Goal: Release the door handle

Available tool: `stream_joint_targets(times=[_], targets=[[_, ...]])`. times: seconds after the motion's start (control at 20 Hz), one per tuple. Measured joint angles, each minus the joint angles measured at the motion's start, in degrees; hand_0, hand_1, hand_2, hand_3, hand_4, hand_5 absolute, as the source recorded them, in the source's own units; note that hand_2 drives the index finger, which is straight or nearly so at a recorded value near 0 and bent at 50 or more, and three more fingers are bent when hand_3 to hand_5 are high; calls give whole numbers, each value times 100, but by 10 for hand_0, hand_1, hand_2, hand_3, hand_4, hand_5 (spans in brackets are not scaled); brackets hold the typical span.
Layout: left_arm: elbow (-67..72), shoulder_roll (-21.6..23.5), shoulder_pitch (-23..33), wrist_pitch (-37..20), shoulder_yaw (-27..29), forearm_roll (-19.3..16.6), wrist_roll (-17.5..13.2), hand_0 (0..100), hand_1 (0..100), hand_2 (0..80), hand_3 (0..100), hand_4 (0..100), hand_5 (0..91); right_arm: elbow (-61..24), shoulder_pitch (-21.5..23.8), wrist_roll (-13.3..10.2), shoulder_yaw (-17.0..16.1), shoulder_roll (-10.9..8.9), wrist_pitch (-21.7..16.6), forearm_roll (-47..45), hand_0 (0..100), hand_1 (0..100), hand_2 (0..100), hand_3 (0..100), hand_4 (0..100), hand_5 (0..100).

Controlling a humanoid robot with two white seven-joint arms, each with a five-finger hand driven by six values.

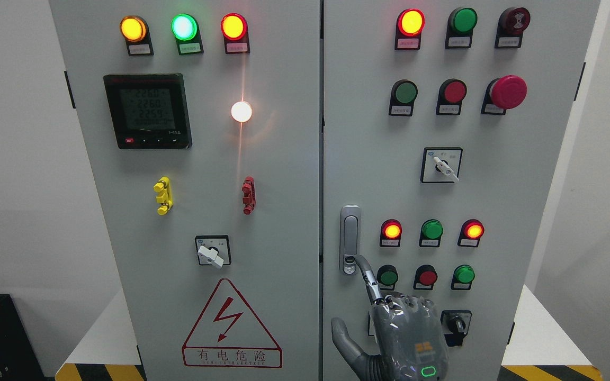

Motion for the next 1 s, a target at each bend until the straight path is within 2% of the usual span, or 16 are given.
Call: stream_joint_targets(times=[1.0], targets=[[0, 0, 0, 0, 0, 0, 0, 120, 556, 0, 0, 0, 0, 528, -235, -1, 150, 230, 343, 132, 420, 331, 0, 1000, 1000, 1000]])
